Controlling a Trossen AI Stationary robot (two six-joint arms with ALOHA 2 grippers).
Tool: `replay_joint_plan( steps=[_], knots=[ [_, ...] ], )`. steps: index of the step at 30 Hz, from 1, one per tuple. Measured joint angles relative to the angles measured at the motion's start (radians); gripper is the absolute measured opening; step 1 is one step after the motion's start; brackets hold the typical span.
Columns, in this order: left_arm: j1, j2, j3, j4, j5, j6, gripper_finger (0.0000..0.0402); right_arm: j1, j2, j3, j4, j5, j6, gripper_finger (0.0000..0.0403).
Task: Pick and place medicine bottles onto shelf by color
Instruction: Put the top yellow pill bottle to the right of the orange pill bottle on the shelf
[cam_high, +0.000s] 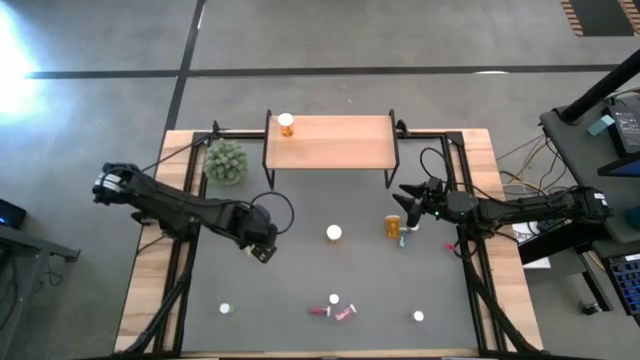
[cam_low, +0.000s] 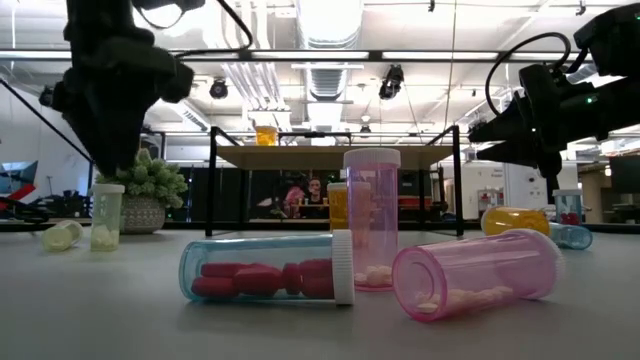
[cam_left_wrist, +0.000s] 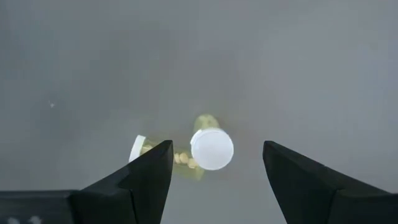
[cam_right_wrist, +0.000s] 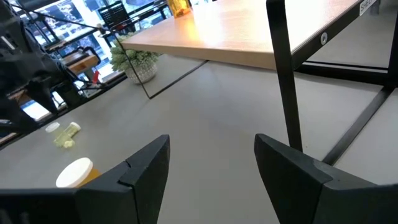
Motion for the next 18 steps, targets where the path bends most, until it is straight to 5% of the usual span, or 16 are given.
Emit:
replay_joint_plan(
  steps=[11,18],
  knots=[
    [0.001,0.053,-0.001,0.011,0.007,0.017,0.0229,0.000,0.000,0.000,0.000,0.000,0.000,0.0224],
    [0.001,0.091,0.001,0.016,0.013,0.018,0.0186,0.000,0.000,0.000,0.000,0.000,0.000,0.0224]
  ],
)
